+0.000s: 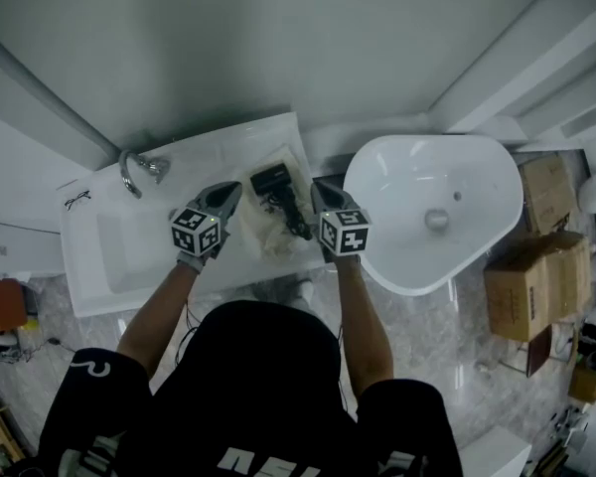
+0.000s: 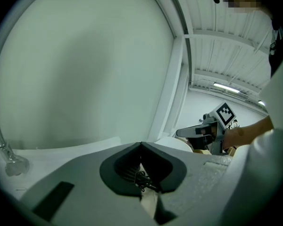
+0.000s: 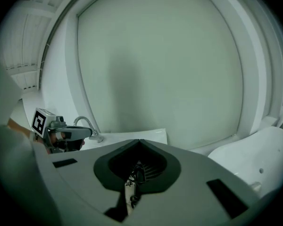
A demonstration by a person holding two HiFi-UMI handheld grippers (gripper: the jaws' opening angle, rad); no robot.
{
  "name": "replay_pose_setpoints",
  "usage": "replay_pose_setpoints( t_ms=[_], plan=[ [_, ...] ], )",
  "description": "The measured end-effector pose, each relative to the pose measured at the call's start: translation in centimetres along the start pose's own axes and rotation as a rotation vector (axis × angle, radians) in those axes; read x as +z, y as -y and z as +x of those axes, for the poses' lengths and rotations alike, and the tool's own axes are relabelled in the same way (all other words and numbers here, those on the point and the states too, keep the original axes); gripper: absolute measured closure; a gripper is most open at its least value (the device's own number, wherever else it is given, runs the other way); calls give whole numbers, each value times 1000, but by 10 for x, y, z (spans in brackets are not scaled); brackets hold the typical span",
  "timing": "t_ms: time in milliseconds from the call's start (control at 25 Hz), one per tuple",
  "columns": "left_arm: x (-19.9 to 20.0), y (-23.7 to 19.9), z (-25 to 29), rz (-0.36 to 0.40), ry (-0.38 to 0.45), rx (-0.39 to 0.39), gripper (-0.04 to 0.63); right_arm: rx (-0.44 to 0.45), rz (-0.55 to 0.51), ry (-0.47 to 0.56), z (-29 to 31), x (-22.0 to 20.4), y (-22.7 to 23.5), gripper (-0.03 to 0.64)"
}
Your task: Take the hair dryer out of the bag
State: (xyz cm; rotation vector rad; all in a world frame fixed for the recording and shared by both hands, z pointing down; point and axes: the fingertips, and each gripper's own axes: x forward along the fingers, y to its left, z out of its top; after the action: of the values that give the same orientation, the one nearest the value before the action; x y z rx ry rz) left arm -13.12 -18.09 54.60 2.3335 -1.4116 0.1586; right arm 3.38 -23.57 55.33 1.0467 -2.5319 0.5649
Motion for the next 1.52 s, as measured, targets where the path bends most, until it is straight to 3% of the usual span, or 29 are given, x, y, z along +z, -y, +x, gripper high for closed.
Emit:
replay_pose_setpoints(
  t_ms=[480, 1520],
  plan=[
    [32, 31, 20, 51, 51, -14, 597, -16, -70, 59, -44, 18, 13, 621],
    [35, 33, 20, 62, 53, 10, 597, 19, -98, 81, -48, 29, 14, 621]
  ],
)
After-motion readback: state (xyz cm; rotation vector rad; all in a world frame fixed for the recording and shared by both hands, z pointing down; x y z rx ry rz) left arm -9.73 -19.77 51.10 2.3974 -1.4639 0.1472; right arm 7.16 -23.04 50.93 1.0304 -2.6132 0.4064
